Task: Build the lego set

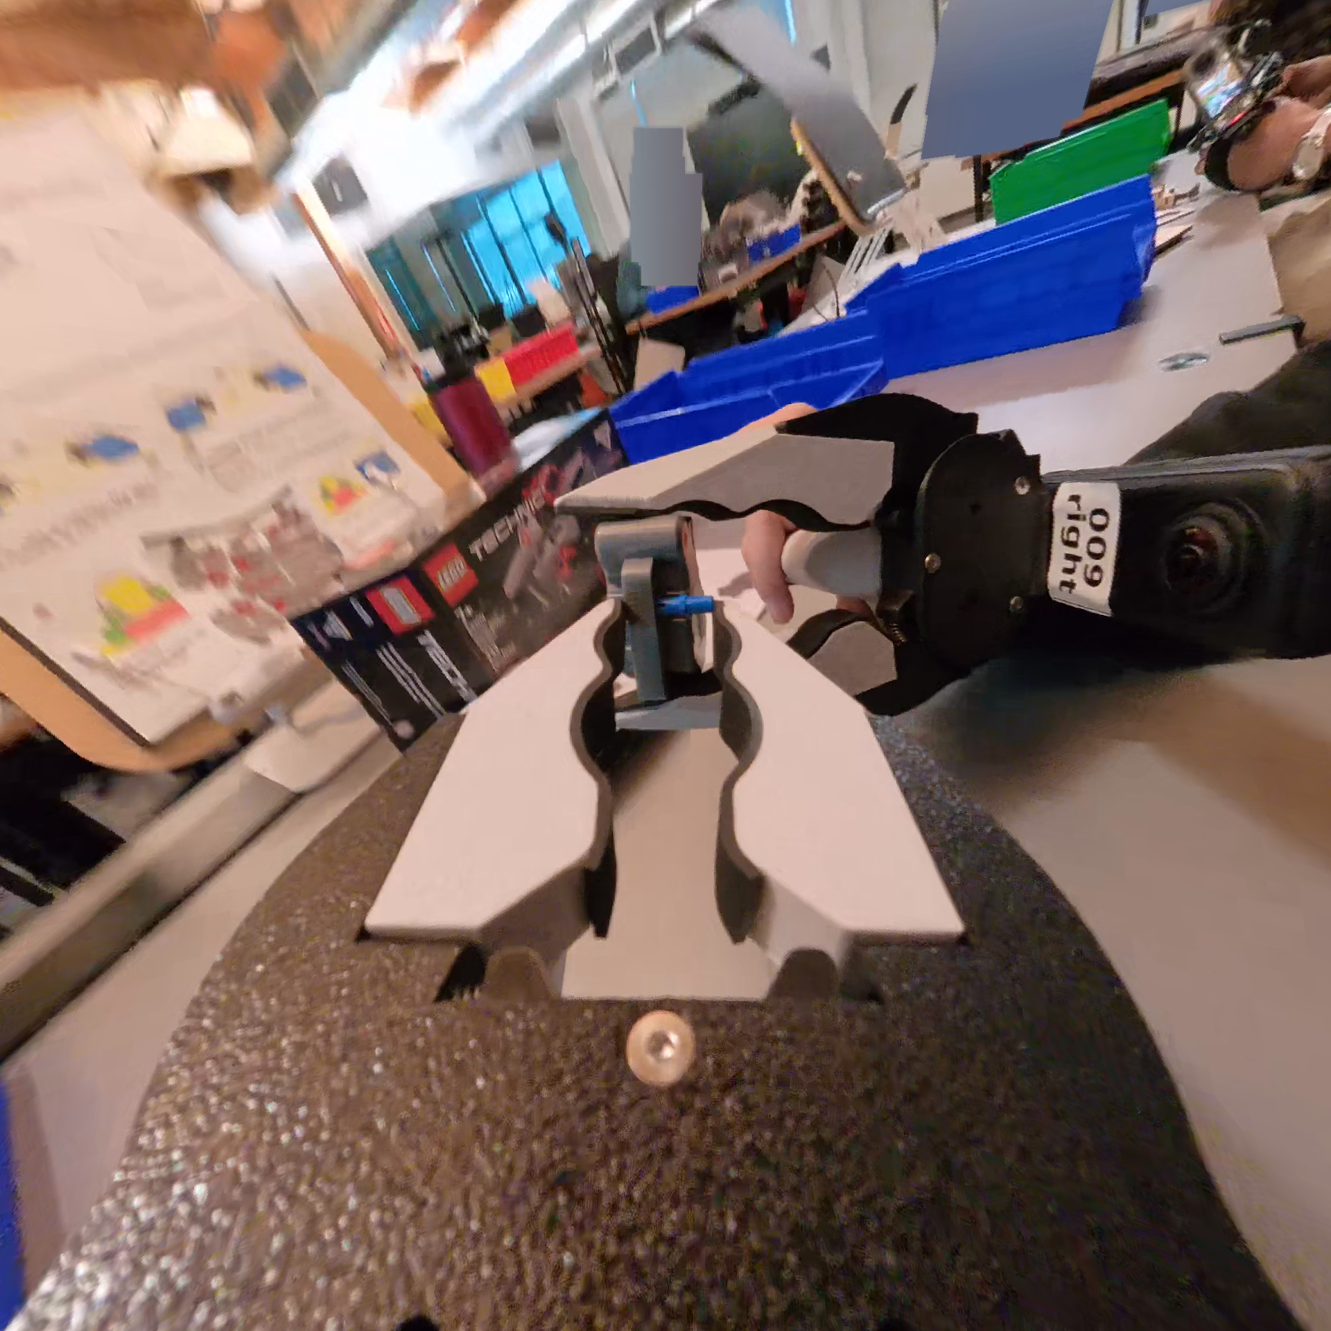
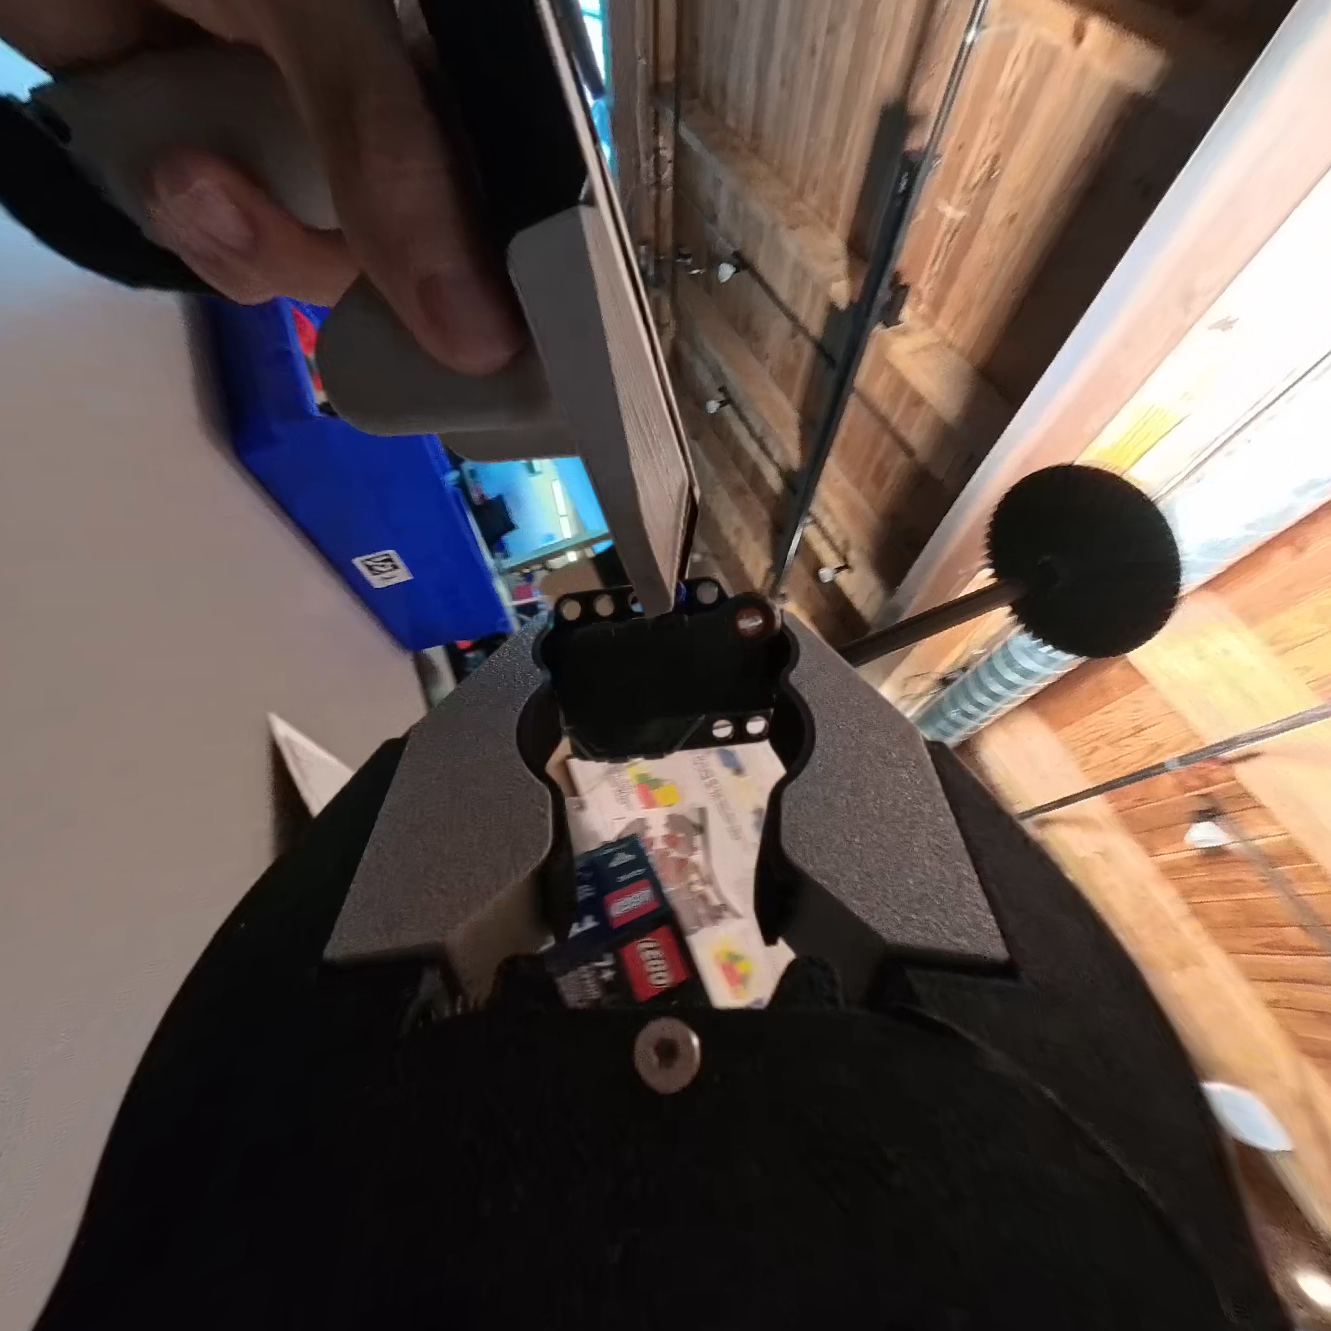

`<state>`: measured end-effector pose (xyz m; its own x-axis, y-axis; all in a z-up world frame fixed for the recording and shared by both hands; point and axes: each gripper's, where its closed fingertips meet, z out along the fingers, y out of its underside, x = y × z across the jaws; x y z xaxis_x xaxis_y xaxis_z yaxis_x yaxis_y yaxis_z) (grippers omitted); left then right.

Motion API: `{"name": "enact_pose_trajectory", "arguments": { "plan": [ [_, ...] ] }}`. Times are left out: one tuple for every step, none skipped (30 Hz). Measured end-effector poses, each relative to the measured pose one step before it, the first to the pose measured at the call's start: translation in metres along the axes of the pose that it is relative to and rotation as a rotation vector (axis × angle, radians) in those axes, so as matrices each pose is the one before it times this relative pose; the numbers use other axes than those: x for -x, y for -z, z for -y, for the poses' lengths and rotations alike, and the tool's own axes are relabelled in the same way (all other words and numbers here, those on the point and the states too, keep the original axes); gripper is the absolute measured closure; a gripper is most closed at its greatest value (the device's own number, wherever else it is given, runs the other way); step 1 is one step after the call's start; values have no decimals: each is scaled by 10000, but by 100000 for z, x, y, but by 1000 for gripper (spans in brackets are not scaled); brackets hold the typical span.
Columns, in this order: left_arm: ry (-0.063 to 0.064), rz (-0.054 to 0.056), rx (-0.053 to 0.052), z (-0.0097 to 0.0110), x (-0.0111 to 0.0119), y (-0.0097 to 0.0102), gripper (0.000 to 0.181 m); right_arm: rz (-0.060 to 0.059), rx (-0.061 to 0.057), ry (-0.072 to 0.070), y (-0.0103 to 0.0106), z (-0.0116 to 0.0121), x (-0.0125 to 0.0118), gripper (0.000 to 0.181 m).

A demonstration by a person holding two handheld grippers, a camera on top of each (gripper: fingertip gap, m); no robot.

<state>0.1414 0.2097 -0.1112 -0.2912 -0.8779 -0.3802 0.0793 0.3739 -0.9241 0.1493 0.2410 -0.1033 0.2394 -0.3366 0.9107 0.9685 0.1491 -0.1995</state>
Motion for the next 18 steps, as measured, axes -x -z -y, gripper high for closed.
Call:
{"name": "enact_pose_trajectory", "arguments": {
  "plan": [
    [-479, 36, -137, 422, -253, 72, 160, -181, -64, 476, 220, 292, -439, 126],
    [-410, 12, -137, 483, -245, 58, 160, -173, -62, 443, 225, 291, -497, 126],
    [-361, 30, -190, 548, -202, 87, 160, -174, -94, 376, 195, 332, -561, 126],
    [-351, 93, -216, 574, -110, 115, 160, -164, -98, 337, 119, 285, -580, 126],
    [-369, 141, -235, 599, -53, 119, 160, -182, -100, 303, 76, 275, -628, 127],
    [-328, 127, -243, 627, -41, 116, 161, -168, -112, 225, 56, 307, -612, 127],
    [-198, 100, -204, 587, -21, 86, 161, -182, -63, 164, 47, 250, -598, 126],
    [-110, 68, -157, 493, -14, 51, 161, -144, -46, 147, 37, 210, -505, 126],
    [-114, 42, -129, 397, -31, 56, 161, -118, -29, 180, 38, 152, -433, 126],
    [-134, 15, -116, 315, -68, 49, 163, -108, -11, 241, 41, 95, -365, 126],
    [-99, -27, -89, 224, -80, 55, 165, -70, -26, 235, 38, 97, -278, 127],
    [-42, -58, -60, 101, -67, 46, 166, -34, -30, 180, 37, 84, -131, 127],
    [27, -103, -37, -48, -44, 45, 166, 25, -25, 86, 29, 47, 51, 127],
    [108, -87, -15, -138, 11, 60, 166, 62, -31, -5, 21, 44, 159, 127],
    [135, 28, -6, -187, 168, 62, 163, 63, -21, -36, 2, 40, 219, 127],
    [96, 63, -12, -198, 177, 61, 157, 72, 2, -21, -13, 5, 228, 127],
    [82, -33, 7, -181, 46, 46, 155, 77, -29, -37, 6, 30, 214, 127],
    [98, -56, 26, -142, 26, 20, 154, 70, -30, -74, 0, 7, 178, 127]
  ]
}}
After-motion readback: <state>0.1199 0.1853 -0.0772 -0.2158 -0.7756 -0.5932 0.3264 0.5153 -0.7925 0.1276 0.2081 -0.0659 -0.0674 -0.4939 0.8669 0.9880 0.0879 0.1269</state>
